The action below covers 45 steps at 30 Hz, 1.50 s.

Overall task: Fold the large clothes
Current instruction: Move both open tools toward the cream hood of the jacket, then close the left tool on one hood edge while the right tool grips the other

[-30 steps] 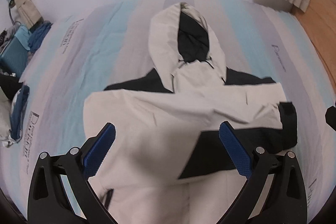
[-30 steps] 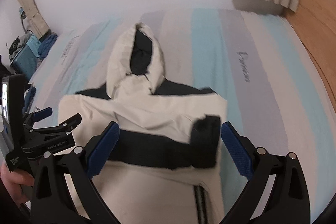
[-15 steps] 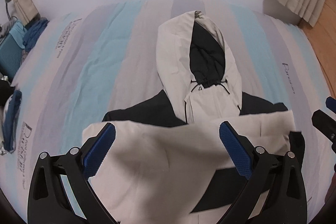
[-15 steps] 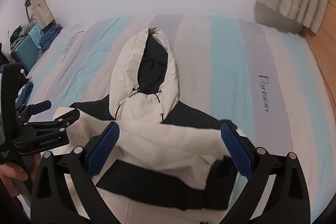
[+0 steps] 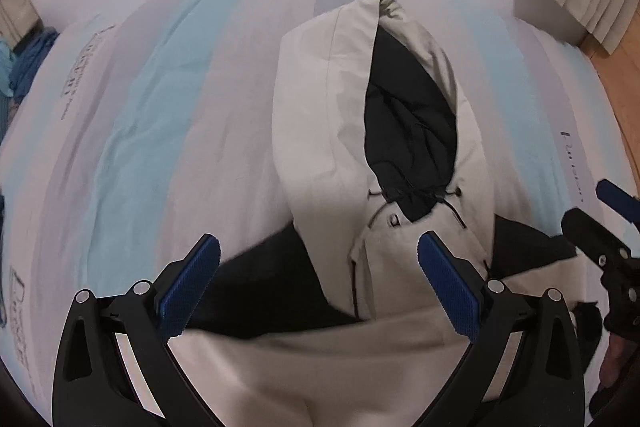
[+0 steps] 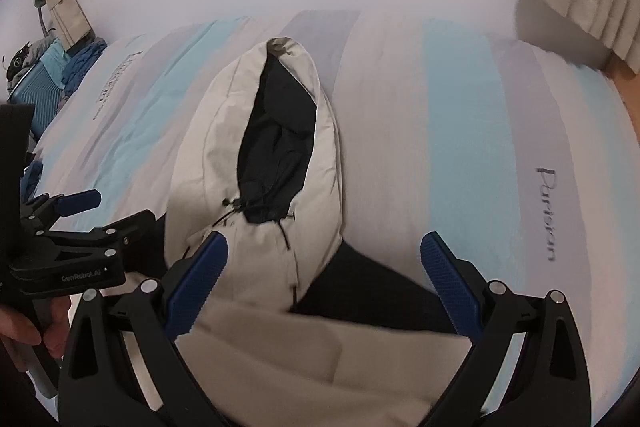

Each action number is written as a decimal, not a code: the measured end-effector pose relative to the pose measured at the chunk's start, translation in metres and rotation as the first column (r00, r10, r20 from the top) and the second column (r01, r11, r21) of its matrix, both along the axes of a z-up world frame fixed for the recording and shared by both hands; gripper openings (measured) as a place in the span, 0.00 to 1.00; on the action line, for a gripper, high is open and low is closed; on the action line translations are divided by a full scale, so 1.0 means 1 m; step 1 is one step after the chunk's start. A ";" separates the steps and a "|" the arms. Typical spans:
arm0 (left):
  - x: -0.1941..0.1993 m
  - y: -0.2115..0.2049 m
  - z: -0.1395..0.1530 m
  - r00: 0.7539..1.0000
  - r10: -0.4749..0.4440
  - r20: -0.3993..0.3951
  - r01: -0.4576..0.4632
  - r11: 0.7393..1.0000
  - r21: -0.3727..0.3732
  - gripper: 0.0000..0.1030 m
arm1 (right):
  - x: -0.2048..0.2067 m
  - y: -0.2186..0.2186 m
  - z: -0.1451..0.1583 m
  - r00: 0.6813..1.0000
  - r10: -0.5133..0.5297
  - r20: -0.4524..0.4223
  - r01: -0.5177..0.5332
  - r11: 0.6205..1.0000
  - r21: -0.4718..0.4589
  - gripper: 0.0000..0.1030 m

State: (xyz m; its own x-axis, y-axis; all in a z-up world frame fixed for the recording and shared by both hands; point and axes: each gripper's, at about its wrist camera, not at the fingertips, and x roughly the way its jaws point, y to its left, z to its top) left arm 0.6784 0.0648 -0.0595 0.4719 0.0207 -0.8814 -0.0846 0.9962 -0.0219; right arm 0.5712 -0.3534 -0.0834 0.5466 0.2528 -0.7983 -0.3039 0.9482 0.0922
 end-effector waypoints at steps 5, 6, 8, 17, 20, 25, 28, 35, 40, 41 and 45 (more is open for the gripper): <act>0.030 0.010 -0.015 0.999 -0.032 -0.011 0.031 0.998 -0.052 0.94 | 0.037 0.011 -0.016 0.998 0.056 0.011 -0.057 0.996 0.075 0.88; 0.037 0.013 -0.018 0.999 -0.033 -0.014 0.032 0.997 -0.068 0.94 | 0.044 0.015 -0.019 0.997 0.072 0.008 -0.072 0.994 0.079 0.87; 0.049 0.018 -0.023 0.999 -0.040 -0.017 0.038 0.996 -0.078 0.94 | 0.062 0.024 -0.027 0.994 0.109 -0.009 -0.108 0.991 0.076 0.87; 0.100 0.028 -0.029 0.994 -0.108 -0.029 0.105 0.991 -0.081 0.94 | 0.130 0.041 -0.042 0.985 0.159 -0.069 -0.156 0.987 0.049 0.86; 0.117 0.033 -0.035 0.991 -0.120 -0.062 0.112 0.987 -0.113 0.94 | 0.150 0.045 -0.044 0.982 0.167 -0.094 -0.161 0.985 0.063 0.86; 0.141 0.044 -0.041 0.988 -0.126 -0.092 0.113 0.984 -0.134 0.94 | 0.182 0.048 -0.050 0.973 0.157 -0.168 -0.138 0.983 0.122 0.86; 0.150 0.046 -0.045 0.985 -0.142 -0.099 0.129 0.983 -0.129 0.94 | 0.198 0.051 -0.059 0.964 0.151 -0.220 -0.123 0.983 0.137 0.85; 0.170 0.059 -0.055 0.984 -0.127 -0.125 0.105 0.980 -0.169 0.94 | 0.214 0.064 -0.076 0.939 0.187 -0.288 -0.148 0.977 0.152 0.80; 0.184 0.064 -0.066 0.979 -0.132 -0.155 0.093 0.968 -0.235 0.93 | 0.224 0.072 -0.088 0.928 0.180 -0.325 -0.143 0.981 0.134 0.67; 0.187 0.066 -0.068 0.980 -0.131 -0.149 0.091 0.964 -0.250 0.93 | 0.227 0.073 -0.090 0.927 0.180 -0.329 -0.141 0.980 0.139 0.66; 0.198 0.070 -0.076 0.980 -0.138 -0.143 0.092 0.952 -0.293 0.88 | 0.237 0.077 -0.094 0.928 0.163 -0.336 -0.116 0.981 0.156 0.61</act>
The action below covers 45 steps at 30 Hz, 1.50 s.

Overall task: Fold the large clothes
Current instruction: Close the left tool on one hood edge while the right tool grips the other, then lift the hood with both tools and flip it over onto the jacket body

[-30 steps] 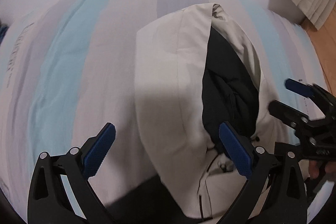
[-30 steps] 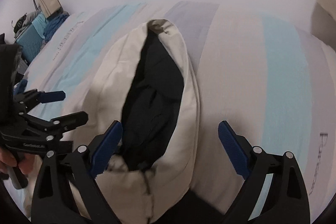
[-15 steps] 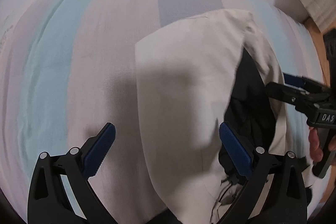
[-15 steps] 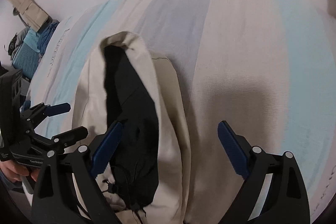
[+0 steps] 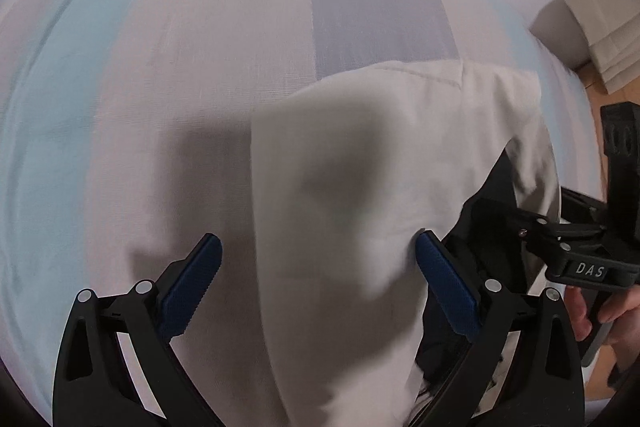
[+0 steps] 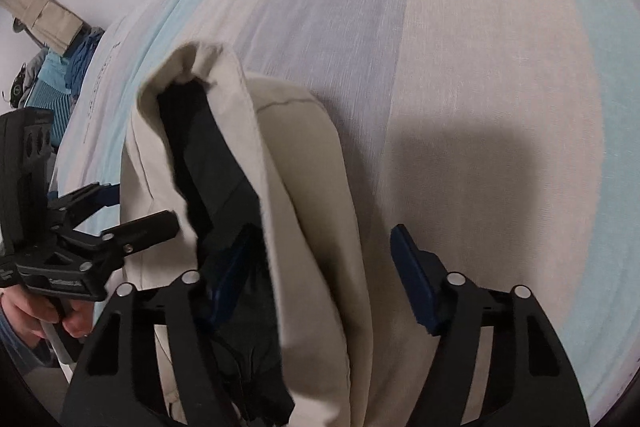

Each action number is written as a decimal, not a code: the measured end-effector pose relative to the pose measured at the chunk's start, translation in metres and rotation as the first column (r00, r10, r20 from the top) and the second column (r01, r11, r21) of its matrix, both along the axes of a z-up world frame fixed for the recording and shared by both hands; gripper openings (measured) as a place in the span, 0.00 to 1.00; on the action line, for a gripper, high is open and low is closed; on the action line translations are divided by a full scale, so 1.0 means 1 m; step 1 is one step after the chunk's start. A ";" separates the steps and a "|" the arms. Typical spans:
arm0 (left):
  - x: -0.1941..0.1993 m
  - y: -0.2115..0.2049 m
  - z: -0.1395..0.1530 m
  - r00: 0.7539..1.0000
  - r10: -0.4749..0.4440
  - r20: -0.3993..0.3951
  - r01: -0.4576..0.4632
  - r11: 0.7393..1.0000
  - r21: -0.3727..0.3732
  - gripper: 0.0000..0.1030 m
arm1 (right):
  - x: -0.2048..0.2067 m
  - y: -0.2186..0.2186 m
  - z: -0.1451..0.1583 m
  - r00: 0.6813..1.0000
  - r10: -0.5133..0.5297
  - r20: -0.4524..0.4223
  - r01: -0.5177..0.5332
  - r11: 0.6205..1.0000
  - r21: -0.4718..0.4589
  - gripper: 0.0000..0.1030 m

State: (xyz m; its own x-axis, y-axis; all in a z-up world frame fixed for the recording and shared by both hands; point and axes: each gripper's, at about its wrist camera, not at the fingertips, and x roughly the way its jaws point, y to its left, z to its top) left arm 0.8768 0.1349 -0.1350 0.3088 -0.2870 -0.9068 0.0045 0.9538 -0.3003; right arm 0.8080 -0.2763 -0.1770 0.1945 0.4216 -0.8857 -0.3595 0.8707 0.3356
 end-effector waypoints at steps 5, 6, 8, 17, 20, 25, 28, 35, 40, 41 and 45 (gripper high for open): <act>0.001 0.001 -0.006 1.000 -0.005 -0.026 0.006 1.000 0.005 0.79 | 0.004 0.006 -0.005 1.000 0.004 -0.001 -0.004 1.000 0.002 0.58; 0.000 0.002 -0.006 1.000 -0.010 -0.024 0.010 1.000 0.001 0.72 | 0.005 0.007 -0.004 1.000 0.007 -0.003 -0.007 1.000 0.006 0.54; -0.002 0.000 -0.003 1.000 -0.027 -0.016 0.027 1.000 0.005 0.59 | 0.006 0.008 -0.003 1.000 0.014 -0.014 -0.014 1.000 0.022 0.46; -0.017 -0.010 0.019 0.997 -0.071 0.040 0.070 0.997 0.039 0.12 | -0.001 0.013 0.010 1.000 -0.005 -0.008 0.005 1.000 0.016 0.12; -0.027 -0.010 0.032 0.995 -0.072 0.062 0.069 0.996 0.055 0.09 | -0.015 0.018 0.026 0.997 0.005 0.071 -0.002 0.999 -0.048 0.08; -0.036 -0.014 0.046 0.994 -0.060 0.095 0.053 0.996 0.074 0.08 | -0.037 0.022 0.048 0.987 0.018 0.160 -0.002 0.995 -0.099 0.05; -0.042 -0.018 0.056 0.991 -0.055 0.120 0.045 0.995 0.085 0.07 | -0.053 0.025 0.063 0.974 0.041 0.223 -0.007 0.988 -0.152 0.04; -0.063 -0.034 0.090 0.972 -0.033 0.233 0.008 0.994 0.108 0.07 | -0.102 0.022 0.102 0.927 0.093 0.363 -0.009 0.974 -0.225 0.04; -0.101 -0.041 0.118 0.954 -0.043 0.298 0.004 0.992 0.128 0.07 | -0.143 0.021 0.127 0.892 0.149 0.426 -0.034 0.963 -0.266 0.04; -0.111 -0.044 0.123 0.950 -0.047 0.309 0.006 0.991 0.132 0.07 | -0.151 0.021 0.131 0.884 0.159 0.439 -0.036 0.961 -0.275 0.03; -0.146 -0.049 0.143 0.934 -0.043 0.355 -0.007 0.990 0.140 0.07 | -0.188 0.017 0.150 0.847 0.173 0.503 -0.021 0.956 -0.293 0.03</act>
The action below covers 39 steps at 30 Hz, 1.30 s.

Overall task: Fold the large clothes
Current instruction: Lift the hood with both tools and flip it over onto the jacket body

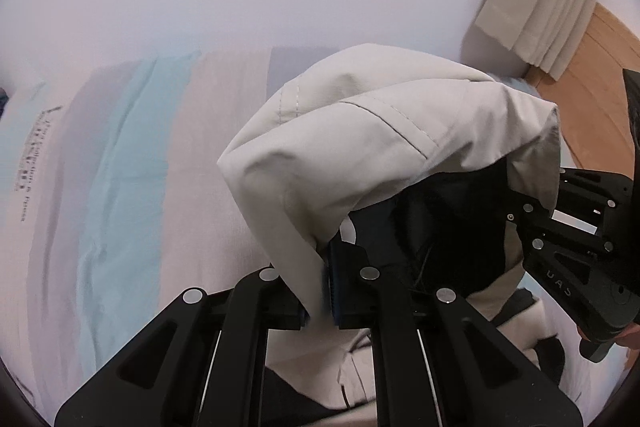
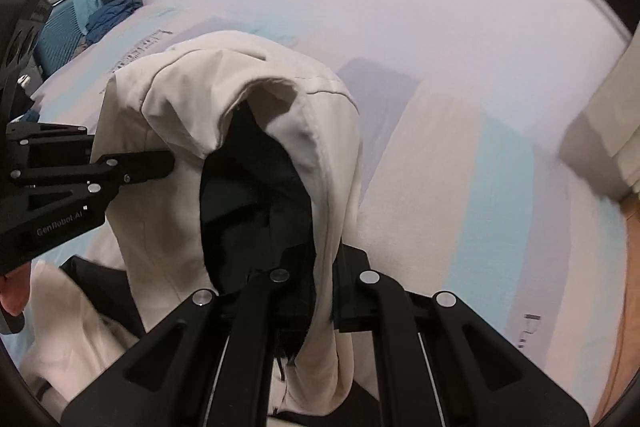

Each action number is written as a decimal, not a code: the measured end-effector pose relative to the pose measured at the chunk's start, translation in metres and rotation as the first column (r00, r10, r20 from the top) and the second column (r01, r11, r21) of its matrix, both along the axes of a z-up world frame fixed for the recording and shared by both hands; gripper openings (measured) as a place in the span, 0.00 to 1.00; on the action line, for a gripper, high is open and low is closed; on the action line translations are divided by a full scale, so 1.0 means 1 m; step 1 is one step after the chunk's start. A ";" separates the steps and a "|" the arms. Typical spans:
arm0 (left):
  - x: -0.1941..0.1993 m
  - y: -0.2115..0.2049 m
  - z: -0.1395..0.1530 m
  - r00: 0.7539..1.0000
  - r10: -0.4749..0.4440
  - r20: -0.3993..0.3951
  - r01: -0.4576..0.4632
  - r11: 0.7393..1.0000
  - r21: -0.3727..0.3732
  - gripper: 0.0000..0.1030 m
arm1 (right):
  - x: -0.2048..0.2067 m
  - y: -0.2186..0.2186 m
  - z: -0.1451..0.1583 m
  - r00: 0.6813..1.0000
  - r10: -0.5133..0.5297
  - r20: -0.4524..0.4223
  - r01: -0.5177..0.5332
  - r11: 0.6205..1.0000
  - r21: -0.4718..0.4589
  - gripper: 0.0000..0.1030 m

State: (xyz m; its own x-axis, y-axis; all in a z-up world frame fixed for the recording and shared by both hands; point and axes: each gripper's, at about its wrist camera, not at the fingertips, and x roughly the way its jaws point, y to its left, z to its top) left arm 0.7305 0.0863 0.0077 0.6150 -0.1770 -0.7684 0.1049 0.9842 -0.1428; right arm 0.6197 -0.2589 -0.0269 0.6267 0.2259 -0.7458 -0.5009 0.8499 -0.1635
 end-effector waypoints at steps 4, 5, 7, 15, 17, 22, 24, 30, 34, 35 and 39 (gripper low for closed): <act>-0.032 -0.006 0.015 1.000 -0.008 0.026 0.008 1.000 0.007 0.07 | -0.041 0.001 0.009 0.997 0.010 0.071 -0.007 0.999 -0.032 0.03; -0.043 -0.009 0.018 0.999 -0.012 0.036 0.012 1.000 0.016 0.07 | -0.055 0.000 0.012 0.995 0.009 0.101 -0.005 0.999 -0.040 0.03; -0.065 -0.013 0.021 0.999 -0.019 0.048 0.018 0.999 0.031 0.07 | -0.080 -0.004 0.015 0.993 -0.002 0.120 0.005 1.000 -0.024 0.03; -0.153 -0.020 0.011 0.994 0.037 0.103 -0.043 0.998 0.049 0.07 | -0.165 -0.035 0.002 0.983 -0.073 0.168 0.069 0.997 0.025 0.03; -0.169 -0.020 0.003 0.992 0.059 0.111 -0.066 0.996 0.061 0.07 | -0.184 -0.036 -0.005 0.981 -0.077 0.177 0.074 0.997 0.021 0.03; -0.209 -0.031 -0.018 0.989 0.104 0.109 -0.112 0.991 0.075 0.07 | -0.219 -0.041 -0.026 0.980 -0.088 0.178 0.088 0.996 0.004 0.03; -0.222 -0.037 -0.028 0.988 0.110 0.106 -0.120 0.989 0.090 0.07 | -0.228 -0.042 -0.034 0.980 -0.098 0.171 0.100 0.995 -0.001 0.03; -0.245 -0.051 -0.047 0.987 0.112 0.114 -0.125 0.985 0.119 0.07 | -0.248 -0.048 -0.051 0.978 -0.109 0.177 0.113 0.993 -0.013 0.03; -0.254 -0.052 -0.062 0.986 0.134 0.098 -0.145 0.982 0.118 0.07 | -0.263 -0.046 -0.061 0.975 -0.091 0.203 0.103 0.993 -0.050 0.03; -0.257 -0.054 -0.065 0.986 0.130 0.101 -0.143 0.981 0.130 0.07 | -0.267 -0.045 -0.064 0.975 -0.087 0.204 0.101 0.993 -0.058 0.03; -0.274 -0.059 -0.076 0.987 0.129 0.100 -0.144 0.977 0.155 0.07 | -0.282 -0.045 -0.080 0.978 -0.073 0.195 0.093 0.991 -0.095 0.04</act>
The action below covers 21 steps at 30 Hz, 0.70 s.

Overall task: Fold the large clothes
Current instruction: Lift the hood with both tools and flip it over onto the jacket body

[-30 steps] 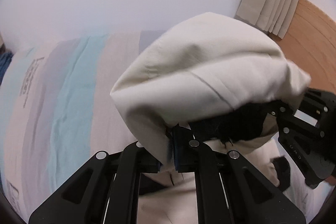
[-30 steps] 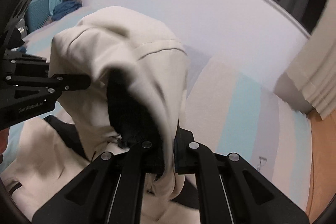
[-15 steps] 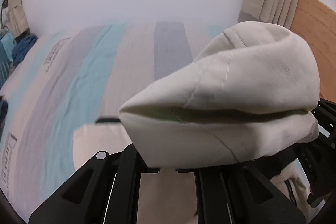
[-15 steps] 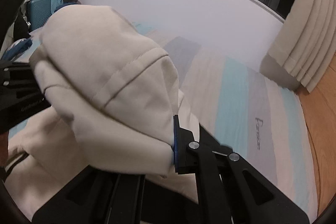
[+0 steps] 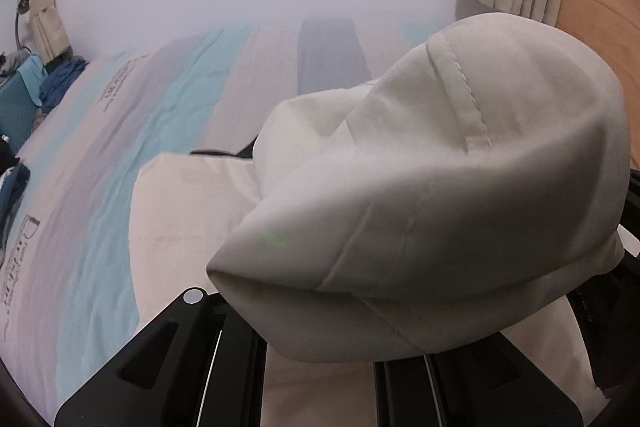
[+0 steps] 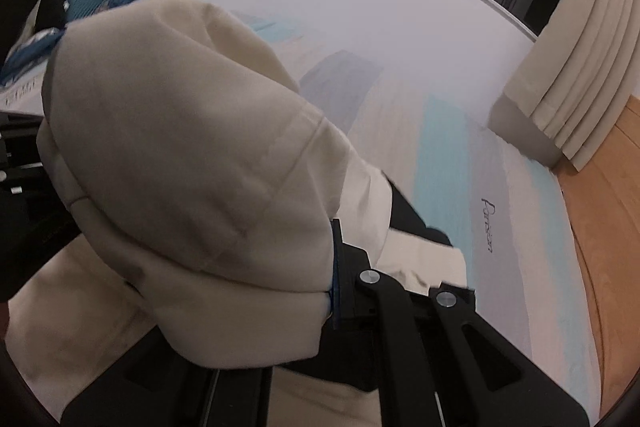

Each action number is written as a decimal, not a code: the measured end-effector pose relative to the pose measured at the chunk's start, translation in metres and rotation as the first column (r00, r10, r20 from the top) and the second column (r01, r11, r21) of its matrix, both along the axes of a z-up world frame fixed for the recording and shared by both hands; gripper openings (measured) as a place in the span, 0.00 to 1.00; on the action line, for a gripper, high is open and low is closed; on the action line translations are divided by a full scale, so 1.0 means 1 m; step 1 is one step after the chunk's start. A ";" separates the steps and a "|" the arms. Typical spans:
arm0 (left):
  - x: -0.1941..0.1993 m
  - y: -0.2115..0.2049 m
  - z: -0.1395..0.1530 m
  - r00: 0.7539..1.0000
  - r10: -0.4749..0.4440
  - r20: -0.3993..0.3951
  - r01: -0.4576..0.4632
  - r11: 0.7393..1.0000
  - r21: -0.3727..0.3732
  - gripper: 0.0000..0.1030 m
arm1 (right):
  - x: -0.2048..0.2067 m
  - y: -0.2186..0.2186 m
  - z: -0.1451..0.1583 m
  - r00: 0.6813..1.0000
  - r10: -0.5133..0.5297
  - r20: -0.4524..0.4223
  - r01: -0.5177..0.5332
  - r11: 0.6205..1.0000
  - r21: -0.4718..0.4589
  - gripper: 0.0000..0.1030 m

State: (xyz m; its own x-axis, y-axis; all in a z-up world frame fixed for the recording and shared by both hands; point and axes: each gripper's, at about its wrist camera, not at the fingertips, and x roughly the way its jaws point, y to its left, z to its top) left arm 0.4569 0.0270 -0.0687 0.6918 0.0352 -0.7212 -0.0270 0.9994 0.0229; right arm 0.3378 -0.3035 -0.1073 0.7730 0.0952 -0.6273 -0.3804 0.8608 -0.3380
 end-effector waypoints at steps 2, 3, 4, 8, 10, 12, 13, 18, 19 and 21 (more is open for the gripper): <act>-0.005 0.000 -0.007 1.000 -0.004 -0.004 0.004 1.000 -0.011 0.07 | -0.004 0.000 -0.008 1.000 0.002 -0.018 -0.002 1.000 -0.007 0.04; -0.008 0.000 -0.009 1.000 -0.004 -0.004 0.004 1.000 -0.017 0.07 | -0.007 0.000 -0.012 1.000 0.005 -0.022 -0.005 1.000 -0.013 0.04; -0.012 0.000 -0.013 1.000 -0.011 -0.005 0.011 1.000 -0.016 0.07 | -0.008 0.000 -0.015 1.000 0.007 -0.029 -0.007 1.000 -0.015 0.04; -0.023 0.002 -0.032 0.999 -0.024 -0.037 0.025 1.000 0.012 0.07 | -0.015 -0.002 -0.027 0.998 0.003 -0.061 -0.004 1.000 -0.011 0.04; -0.027 0.002 -0.041 0.998 -0.032 -0.055 0.034 0.999 0.029 0.07 | -0.020 -0.003 -0.033 0.998 0.003 -0.068 -0.004 1.000 -0.012 0.04; -0.029 0.002 -0.047 0.997 -0.036 -0.067 0.039 0.998 0.042 0.07 | -0.025 -0.003 -0.039 0.997 0.003 -0.076 -0.004 1.000 -0.017 0.04; -0.032 0.002 -0.050 0.997 -0.040 -0.071 0.043 0.998 0.047 0.07 | -0.027 -0.003 -0.043 0.997 0.001 -0.080 -0.003 1.000 -0.019 0.04; -0.037 -0.001 -0.060 0.994 -0.051 -0.093 0.057 0.996 0.065 0.07 | -0.033 -0.003 -0.054 0.996 -0.005 -0.091 0.003 1.000 -0.026 0.05; -0.037 -0.001 -0.063 0.994 -0.052 -0.101 0.059 0.996 0.066 0.07 | -0.034 -0.004 -0.056 0.996 -0.006 -0.094 0.003 1.000 -0.026 0.05; -0.036 0.000 -0.067 0.992 -0.052 -0.112 0.060 0.996 0.066 0.07 | -0.035 -0.003 -0.059 0.995 -0.009 -0.098 0.007 1.000 -0.024 0.05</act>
State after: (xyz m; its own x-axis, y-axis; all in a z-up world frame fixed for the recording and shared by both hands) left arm 0.4209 0.0267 -0.1355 0.6107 0.0511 -0.7902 0.0353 0.9952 0.0916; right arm 0.3030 -0.3070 -0.1666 0.7082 0.0736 -0.7022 -0.4058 0.8563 -0.3195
